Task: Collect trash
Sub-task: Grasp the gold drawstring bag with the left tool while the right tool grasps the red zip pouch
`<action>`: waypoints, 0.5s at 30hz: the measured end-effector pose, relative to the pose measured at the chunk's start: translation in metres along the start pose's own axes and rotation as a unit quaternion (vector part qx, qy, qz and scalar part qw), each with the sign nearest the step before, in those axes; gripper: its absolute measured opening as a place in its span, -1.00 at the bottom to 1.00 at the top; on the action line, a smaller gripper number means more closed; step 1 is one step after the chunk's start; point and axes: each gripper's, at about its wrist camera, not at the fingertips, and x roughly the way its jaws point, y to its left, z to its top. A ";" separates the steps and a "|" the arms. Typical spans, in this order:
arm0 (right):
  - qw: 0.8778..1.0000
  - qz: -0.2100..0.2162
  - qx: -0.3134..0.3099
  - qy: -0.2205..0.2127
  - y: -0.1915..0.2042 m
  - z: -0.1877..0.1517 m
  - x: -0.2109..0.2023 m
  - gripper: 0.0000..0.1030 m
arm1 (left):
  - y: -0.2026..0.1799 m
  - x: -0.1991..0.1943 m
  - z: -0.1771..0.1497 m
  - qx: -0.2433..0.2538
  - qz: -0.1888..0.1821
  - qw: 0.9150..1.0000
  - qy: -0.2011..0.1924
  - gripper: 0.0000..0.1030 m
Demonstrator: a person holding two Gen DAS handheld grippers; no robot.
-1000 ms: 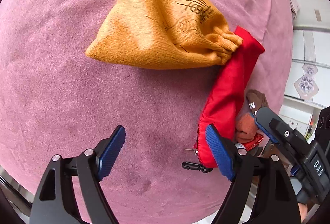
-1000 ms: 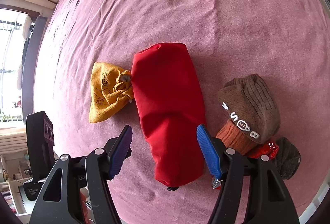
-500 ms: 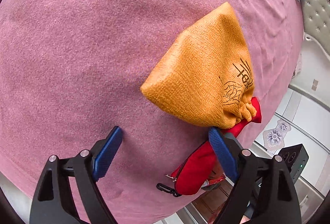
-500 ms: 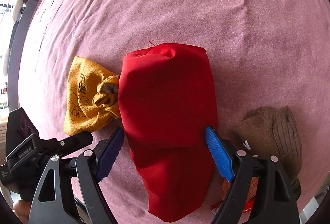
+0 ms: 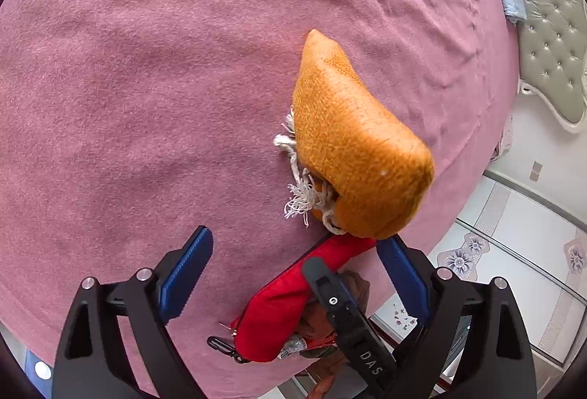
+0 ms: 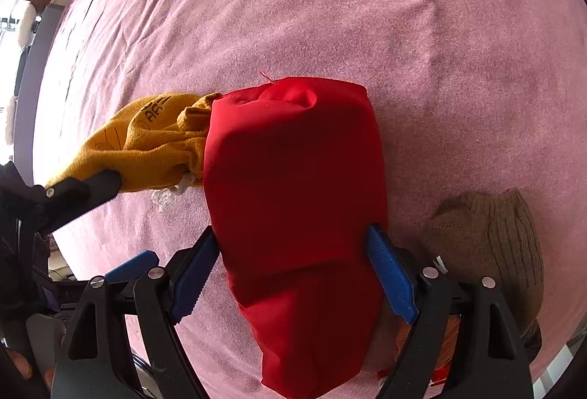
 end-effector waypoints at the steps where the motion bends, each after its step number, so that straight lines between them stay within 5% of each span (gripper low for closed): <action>1: 1.000 0.001 0.001 0.000 0.000 0.000 0.000 0.52 | -0.005 -0.001 -0.001 0.002 -0.004 1.000 -0.005 0.75; 8: 1.000 0.006 0.000 0.000 -0.001 0.000 0.001 0.52 | -0.007 -0.016 0.003 0.020 -0.002 0.999 -0.034 0.81; 15: 1.000 0.003 0.001 0.000 -0.001 0.000 0.001 0.45 | 0.011 -0.009 0.022 -0.048 -0.010 0.998 -0.041 0.80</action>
